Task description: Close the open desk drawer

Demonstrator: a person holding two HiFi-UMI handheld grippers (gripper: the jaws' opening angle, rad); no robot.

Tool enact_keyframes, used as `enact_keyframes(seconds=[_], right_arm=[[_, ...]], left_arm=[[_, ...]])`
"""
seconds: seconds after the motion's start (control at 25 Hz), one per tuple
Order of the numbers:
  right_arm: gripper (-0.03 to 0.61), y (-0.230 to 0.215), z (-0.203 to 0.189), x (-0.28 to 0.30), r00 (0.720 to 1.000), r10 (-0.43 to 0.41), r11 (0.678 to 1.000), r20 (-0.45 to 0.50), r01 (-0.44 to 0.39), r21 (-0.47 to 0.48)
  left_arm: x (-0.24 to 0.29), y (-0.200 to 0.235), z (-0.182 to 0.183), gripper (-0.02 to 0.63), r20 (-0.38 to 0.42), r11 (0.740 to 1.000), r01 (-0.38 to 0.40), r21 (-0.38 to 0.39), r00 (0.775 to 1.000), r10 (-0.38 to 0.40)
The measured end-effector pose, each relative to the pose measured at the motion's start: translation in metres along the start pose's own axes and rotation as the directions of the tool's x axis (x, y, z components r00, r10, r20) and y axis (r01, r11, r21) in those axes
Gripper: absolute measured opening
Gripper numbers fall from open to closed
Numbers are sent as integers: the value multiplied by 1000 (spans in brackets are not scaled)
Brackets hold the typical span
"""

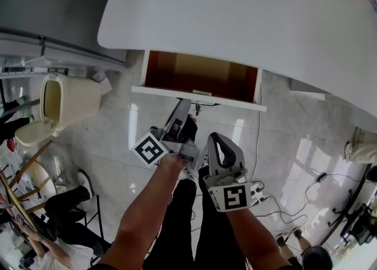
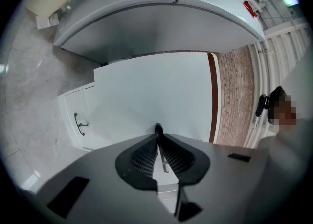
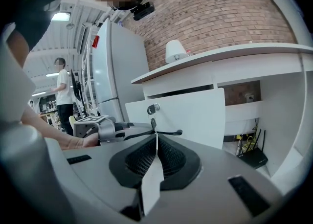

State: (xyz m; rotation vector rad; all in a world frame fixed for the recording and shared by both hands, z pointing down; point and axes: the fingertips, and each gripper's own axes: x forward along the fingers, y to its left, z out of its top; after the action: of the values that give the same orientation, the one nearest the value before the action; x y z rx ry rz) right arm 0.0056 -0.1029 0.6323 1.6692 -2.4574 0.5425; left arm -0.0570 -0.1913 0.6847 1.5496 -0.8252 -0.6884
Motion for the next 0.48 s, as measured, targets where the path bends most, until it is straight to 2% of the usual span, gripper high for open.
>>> enact_keyframes(seconds=[0.2, 0.48], right_arm=[[29, 3, -15, -12, 999, 10, 999, -50, -12, -30], [29, -15, -18, -8, 998, -28, 1000, -60, 27, -13]], left_arm=[[9, -5, 4, 38, -9, 1000, 4, 2, 1000, -4], [30, 0, 16, 37, 16, 1000, -10, -11, 1000, 10]])
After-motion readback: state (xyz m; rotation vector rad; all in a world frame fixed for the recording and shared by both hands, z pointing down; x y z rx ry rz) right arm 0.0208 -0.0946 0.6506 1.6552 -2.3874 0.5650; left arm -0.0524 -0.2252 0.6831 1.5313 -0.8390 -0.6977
